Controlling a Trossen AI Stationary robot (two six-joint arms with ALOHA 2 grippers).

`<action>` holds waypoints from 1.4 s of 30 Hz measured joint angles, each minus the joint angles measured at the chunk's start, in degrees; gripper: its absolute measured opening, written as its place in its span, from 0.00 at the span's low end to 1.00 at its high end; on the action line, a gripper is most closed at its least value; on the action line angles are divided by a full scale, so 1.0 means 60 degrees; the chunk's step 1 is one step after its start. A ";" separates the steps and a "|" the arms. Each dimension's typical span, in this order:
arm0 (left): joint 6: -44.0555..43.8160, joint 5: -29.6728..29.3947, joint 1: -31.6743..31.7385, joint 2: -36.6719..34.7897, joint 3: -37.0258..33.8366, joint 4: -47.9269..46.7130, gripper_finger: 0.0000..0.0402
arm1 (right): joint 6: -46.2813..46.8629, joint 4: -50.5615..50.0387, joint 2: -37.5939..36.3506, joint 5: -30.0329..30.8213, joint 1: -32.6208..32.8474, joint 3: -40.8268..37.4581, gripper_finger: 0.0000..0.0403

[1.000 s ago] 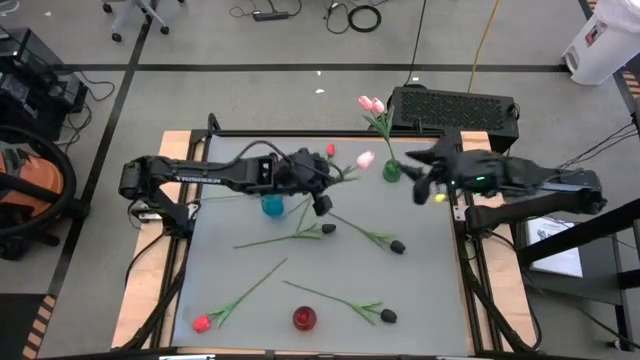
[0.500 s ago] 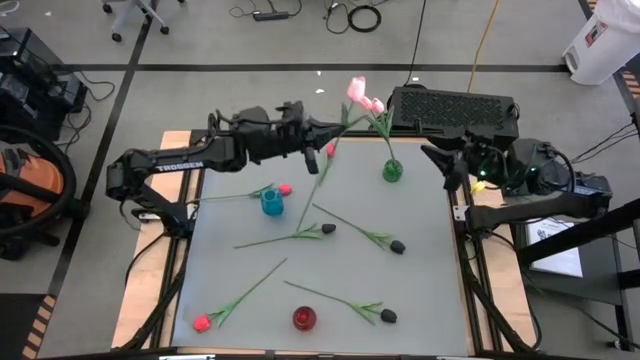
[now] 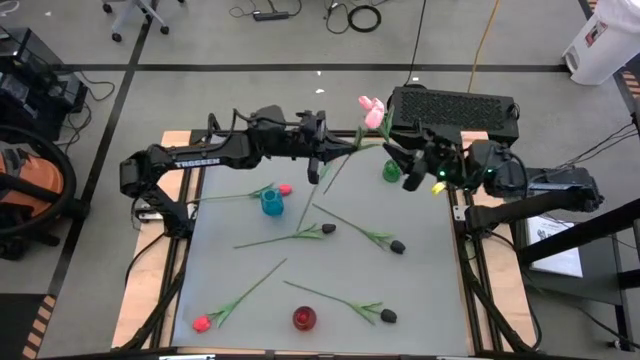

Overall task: Sort flowers into vase by color
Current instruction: Put the pink flower into the green vase

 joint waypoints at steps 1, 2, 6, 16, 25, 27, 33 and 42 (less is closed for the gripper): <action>-0.0116 0.0012 -0.0009 0.0020 -0.0001 0.0171 0.00 | -0.0008 0.0067 0.0085 0.0000 0.0000 0.0000 0.49; -0.0212 0.0021 -0.0009 0.0022 0.0002 0.0351 0.00 | 0.0002 0.0142 0.0155 0.0000 0.0000 0.0000 0.49; -0.0399 -0.0043 -0.0009 0.0026 0.0002 0.0956 0.00 | 0.0226 0.0181 0.0270 -0.0004 0.0000 0.0000 0.49; -0.0770 -0.0478 -0.0280 0.0685 0.0009 0.1847 0.00 | 0.0190 0.0571 0.0288 -0.1024 0.0000 0.0000 0.49; -0.0914 -0.1110 -0.0705 0.1118 0.0491 0.2242 0.00 | 0.0183 0.0415 0.0284 -0.1035 0.0000 0.0000 0.49; -0.0802 -0.1100 -0.0822 0.1185 0.0741 0.2121 0.00 | 0.0183 0.0336 0.0288 -0.1035 0.0000 0.0000 0.49; -0.0860 -0.1182 -0.1050 0.1519 0.0984 0.1898 0.00 | 0.0212 0.0342 0.0288 -0.1038 0.0000 0.0000 0.49; -0.0831 -0.1188 -0.1255 0.1617 0.1029 0.1739 0.00 | 0.0230 0.0349 0.0288 -0.1225 0.0000 0.0000 0.49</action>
